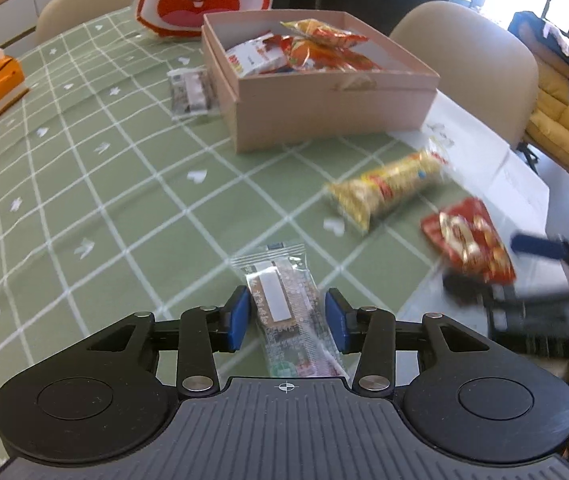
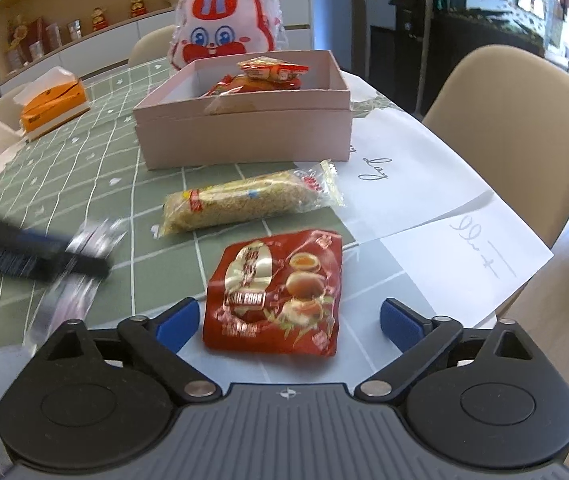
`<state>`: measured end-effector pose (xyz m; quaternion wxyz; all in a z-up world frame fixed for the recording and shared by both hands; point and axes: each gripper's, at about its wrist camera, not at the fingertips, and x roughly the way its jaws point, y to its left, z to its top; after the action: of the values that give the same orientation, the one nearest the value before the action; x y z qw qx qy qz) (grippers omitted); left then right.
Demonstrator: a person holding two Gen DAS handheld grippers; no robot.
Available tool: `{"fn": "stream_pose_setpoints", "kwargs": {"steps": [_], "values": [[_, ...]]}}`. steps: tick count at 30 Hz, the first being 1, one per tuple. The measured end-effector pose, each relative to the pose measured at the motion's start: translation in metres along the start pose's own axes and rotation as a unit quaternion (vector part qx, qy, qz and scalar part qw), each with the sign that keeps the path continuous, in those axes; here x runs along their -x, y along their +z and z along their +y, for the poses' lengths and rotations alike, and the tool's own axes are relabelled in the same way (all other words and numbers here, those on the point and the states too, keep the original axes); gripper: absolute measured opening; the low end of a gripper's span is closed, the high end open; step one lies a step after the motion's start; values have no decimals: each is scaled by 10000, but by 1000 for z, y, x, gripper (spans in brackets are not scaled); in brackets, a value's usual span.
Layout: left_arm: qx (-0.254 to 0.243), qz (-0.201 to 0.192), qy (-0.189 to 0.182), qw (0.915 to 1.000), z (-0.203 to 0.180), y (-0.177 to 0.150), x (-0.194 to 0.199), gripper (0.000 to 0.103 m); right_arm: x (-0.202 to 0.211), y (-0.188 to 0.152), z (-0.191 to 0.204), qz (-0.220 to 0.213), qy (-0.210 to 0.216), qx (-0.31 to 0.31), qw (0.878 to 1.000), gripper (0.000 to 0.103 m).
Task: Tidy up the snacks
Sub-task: 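Grasp clear packet with left tool while right tool grasps salted-egg packet, then carry both packets over the pink box with left and right tools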
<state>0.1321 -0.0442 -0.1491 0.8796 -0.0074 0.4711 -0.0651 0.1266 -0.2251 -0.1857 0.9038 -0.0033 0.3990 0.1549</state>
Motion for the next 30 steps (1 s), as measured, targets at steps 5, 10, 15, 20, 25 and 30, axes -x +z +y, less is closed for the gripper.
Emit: {"fn": "stream_pose_setpoints", "kwargs": {"steps": [5,10,15,20,25,30], "values": [[-68,69,-81,9999,2,-8,7,50,-9,6,8,103,-133,303,9994,93],[203,131,-213,9995,7,-3,5,50,-11,11,10,156,-80,373,9992,89],[150,124,-166,9997,3,-3,5,50,-10,11,11,173,-91,364,9991,87],[-127,-55,4,9999,-5,-11,6,48,-8,16,12,320,42,519,9981,73],[-83,-102,-409,9991,-7,-15,18,43,13,28,3,355,257,658,9969,71],[191,-697,-726,9947,0,20,57,42,65,78,-15,-433,376,824,9949,71]]}}
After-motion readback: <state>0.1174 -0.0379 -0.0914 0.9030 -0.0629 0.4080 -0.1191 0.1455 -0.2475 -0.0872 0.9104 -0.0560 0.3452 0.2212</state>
